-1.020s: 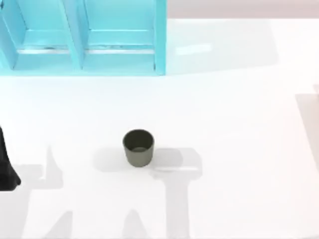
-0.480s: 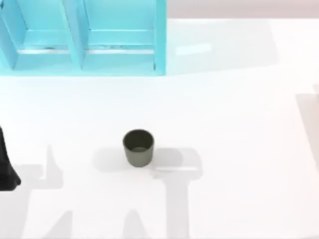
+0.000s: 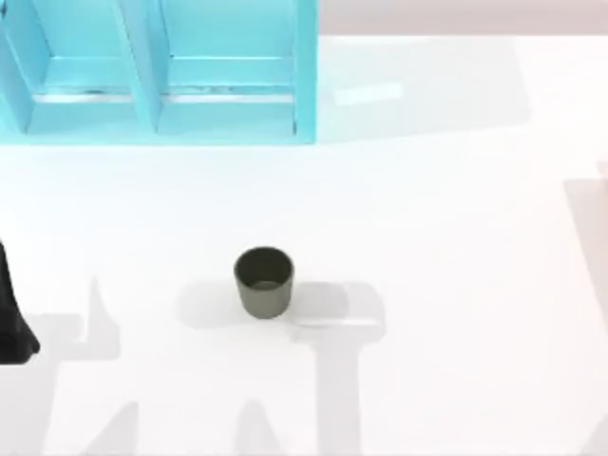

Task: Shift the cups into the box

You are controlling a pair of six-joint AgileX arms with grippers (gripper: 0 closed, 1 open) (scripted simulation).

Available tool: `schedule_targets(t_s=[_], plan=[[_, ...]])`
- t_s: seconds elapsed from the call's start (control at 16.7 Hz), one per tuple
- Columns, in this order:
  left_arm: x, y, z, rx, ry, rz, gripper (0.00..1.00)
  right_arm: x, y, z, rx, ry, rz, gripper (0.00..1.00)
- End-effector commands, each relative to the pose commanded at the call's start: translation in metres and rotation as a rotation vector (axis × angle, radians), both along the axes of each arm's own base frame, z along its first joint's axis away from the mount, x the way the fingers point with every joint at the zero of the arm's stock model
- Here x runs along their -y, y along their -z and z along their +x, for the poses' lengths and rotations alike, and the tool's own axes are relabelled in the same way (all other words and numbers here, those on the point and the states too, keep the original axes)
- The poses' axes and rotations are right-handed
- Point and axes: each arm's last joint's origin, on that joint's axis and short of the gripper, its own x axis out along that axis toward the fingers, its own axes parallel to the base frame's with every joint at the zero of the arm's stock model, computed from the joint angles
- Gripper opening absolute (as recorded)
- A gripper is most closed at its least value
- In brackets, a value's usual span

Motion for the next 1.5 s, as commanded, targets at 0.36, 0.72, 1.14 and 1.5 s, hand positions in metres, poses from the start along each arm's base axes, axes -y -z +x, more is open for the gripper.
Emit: schedule_targets(t_s=[0.36, 0.72, 1.14, 1.5], plan=[[0.000, 0.000, 0.000, 0.000, 0.000, 0.000, 1.00, -0.005, -0.059, -0.004, 0.006, 0.002, -0.006, 1.00], [0.000, 0.000, 0.000, 0.000, 0.000, 0.000, 1.00, -0.006, -0.058, 0.000, 0.002, 0.000, -0.005, 1.00], [0.000, 0.000, 0.000, 0.000, 0.000, 0.000, 1.00, -0.076, -0.067, 0.106, -0.017, -0.027, -0.049, 1.00], [0.000, 0.000, 0.000, 0.000, 0.000, 0.000, 1.00, -0.276, -0.049, 0.188, 0.015, -0.075, -0.114, 1.00]])
